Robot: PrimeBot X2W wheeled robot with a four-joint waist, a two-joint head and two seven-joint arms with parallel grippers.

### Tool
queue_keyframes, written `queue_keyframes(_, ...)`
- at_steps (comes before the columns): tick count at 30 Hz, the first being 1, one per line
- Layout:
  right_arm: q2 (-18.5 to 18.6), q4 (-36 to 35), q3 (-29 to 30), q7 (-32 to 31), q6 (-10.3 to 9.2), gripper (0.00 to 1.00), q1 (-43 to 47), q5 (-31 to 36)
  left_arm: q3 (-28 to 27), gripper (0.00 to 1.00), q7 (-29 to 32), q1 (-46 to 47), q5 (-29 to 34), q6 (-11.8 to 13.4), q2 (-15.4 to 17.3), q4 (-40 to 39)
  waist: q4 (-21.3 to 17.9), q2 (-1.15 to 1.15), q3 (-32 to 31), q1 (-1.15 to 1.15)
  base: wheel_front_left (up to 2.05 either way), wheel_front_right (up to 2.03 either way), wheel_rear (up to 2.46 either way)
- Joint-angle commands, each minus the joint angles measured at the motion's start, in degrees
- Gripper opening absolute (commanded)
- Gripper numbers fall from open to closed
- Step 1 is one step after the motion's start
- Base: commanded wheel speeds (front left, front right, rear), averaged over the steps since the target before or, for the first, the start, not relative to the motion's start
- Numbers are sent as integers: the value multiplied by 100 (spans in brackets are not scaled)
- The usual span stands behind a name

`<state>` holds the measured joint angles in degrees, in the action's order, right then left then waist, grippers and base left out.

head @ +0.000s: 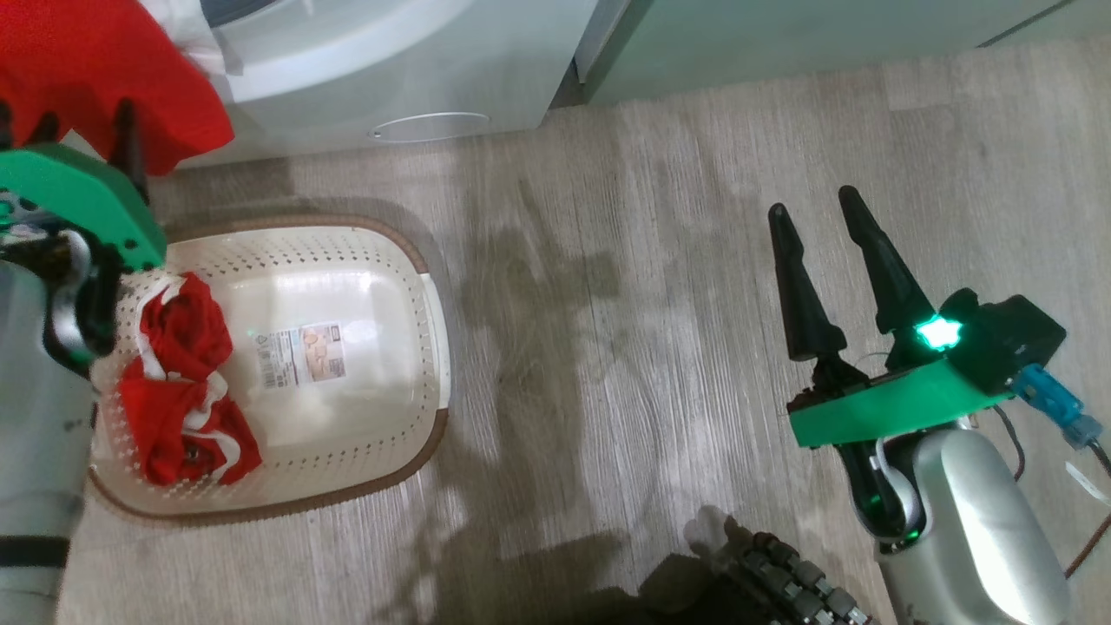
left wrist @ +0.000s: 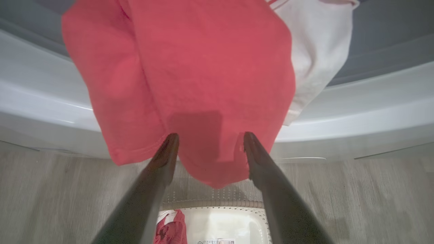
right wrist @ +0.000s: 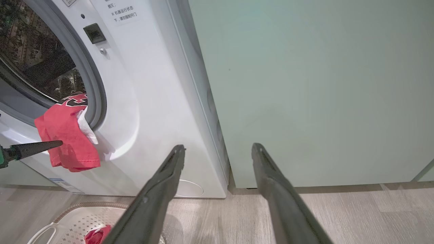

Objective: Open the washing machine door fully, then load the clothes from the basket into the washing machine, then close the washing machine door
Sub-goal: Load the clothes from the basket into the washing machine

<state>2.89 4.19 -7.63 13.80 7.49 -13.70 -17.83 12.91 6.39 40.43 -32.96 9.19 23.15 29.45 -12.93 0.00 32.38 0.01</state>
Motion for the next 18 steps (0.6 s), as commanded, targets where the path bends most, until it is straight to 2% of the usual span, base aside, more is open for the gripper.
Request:
queue_keyframes(1, -2, -100, -159, 65, 0, 100, -55, -82, -217, 100, 82, 256, -34, -42, 347, 22, -28, 0, 6, -1, 0, 0, 0)
queue_keyframes(9, -2, -25, -233, 99, 0, 100, -115, -109, -153, 98, 263, 557, -74, -228, 468, 436, -90, 0, -4, -1, 0, 0, 0)
queue_keyframes(11, -2, -15, -240, 104, 0, 100, -116, -114, -135, 68, 267, 627, -73, -272, 492, 533, -102, 0, -7, -1, 0, 0, 0)
queue_keyframes(13, -2, -11, -250, 107, 0, 100, -118, -119, -118, 47, 267, 702, -83, -336, 511, 629, -113, 0, -2, -1, 0, 0, 0)
queue_keyframes(15, -2, -8, -263, 110, 0, 100, -121, -121, -83, 43, 326, 761, -105, -425, 528, 739, -125, 0, 1, -1, 0, 0, 0)
queue_keyframes(16, -2, -7, -268, 111, 0, 100, -124, -124, -78, 26, 284, 801, -99, -458, 544, 760, -130, 0, 6, -1, 0, 0, 0)
queue_keyframes(17, -2, -3, -271, 112, 0, 100, -129, -126, -67, 0, 289, 824, -104, -486, 549, 801, -135, 0, 3, -1, 0, 0, 0)
queue_keyframes(18, -2, 1, -271, 113, 0, 100, -130, -127, -50, 0, 304, 843, -104, -507, 553, 837, -134, 0, -2, -1, 0, 0, 0)
